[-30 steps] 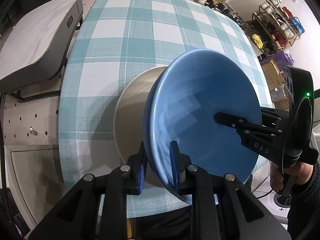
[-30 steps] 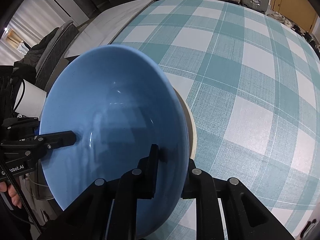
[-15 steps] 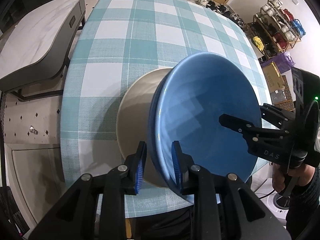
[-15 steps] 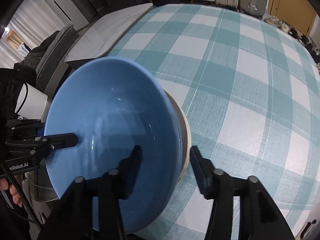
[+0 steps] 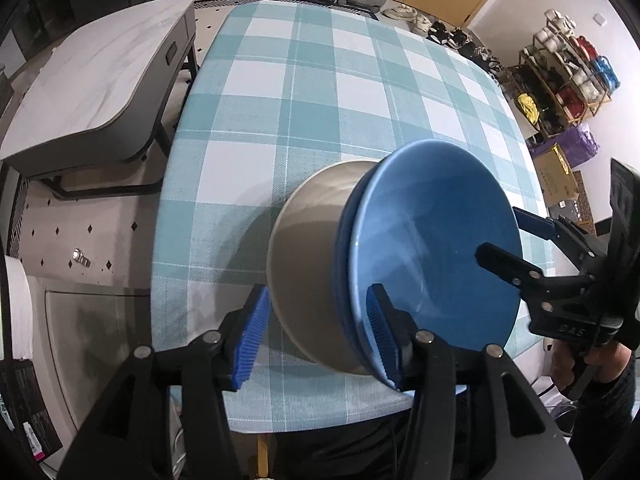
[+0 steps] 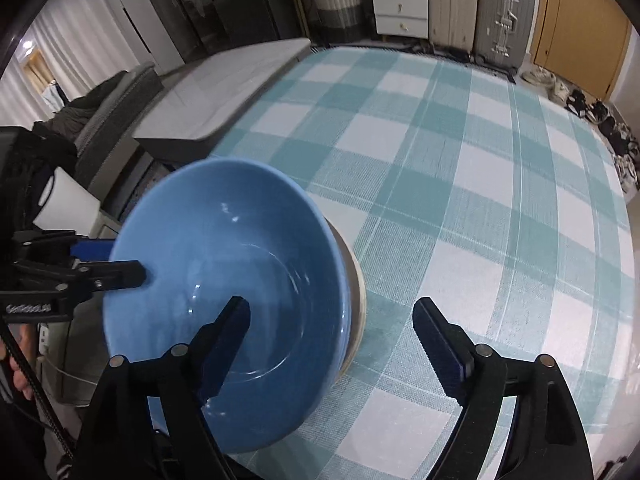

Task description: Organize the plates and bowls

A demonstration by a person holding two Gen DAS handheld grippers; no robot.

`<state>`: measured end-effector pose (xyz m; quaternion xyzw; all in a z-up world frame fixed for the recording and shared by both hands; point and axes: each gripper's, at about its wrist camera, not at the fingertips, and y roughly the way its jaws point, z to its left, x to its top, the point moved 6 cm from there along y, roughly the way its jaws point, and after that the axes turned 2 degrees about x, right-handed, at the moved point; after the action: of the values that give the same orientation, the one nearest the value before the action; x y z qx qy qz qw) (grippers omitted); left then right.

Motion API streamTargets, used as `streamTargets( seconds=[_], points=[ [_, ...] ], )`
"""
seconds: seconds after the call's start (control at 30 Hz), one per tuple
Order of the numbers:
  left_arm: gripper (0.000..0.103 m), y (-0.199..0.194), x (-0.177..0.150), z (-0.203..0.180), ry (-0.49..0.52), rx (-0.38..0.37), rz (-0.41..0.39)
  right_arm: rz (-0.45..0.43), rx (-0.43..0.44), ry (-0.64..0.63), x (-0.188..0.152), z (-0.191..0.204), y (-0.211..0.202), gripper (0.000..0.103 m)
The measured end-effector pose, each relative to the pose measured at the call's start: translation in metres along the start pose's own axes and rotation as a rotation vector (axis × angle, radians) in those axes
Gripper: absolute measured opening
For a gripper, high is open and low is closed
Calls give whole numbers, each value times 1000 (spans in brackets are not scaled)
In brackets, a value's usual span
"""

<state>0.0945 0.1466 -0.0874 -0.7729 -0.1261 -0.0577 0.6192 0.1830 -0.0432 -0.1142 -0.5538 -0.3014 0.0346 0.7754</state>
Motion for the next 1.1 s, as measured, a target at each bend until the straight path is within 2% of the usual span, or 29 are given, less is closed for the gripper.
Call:
streamTargets(
  seconds=[0.13,0.2,0.33,0.43,0.47,0.57,0.6,0.67,0.87,0.9,0.97,1.03,1.1],
  points=[
    [50,-11,-2,6,-39,-23,-40,-89,25,22,-2,-5,-20,87],
    [51,-19,-5,6,-45,-27,-71,-140,65,41,-3,-7,-31,87],
    [51,-41,-14,1,-60,-42,-191,-269,104,71,-9,-12,-61,89],
    [53,-62,-22,-6,-66,-26,-315,-379,96,102,-17,-18,-86,96],
    [59,-67,-23,-7,-64,-8,-348,-406,92,111,-20,-18,-93,99],
    [93,-88,-33,-14,-60,54,-512,-455,111,108,-31,-16,-105,102],
    [95,-97,-38,-16,-67,69,-587,-474,96,100,-35,-15,-108,102],
    [95,-106,-47,-22,-67,86,-680,-496,60,91,-43,-14,-112,102],
    [98,-109,-60,-24,-120,96,-741,-531,9,94,-64,-7,-120,102],
    [103,-109,-62,-25,-127,112,-761,-538,0,94,-67,-6,-122,102],
    [103,-109,-68,-27,-130,174,-803,-561,-19,95,-74,-4,-126,102],
    [103,-105,-72,-35,-100,271,-836,-573,-42,104,-81,-4,-127,102],
    [103,-97,-76,-46,-47,282,-833,-575,-51,114,-88,-3,-126,102]
  ],
)
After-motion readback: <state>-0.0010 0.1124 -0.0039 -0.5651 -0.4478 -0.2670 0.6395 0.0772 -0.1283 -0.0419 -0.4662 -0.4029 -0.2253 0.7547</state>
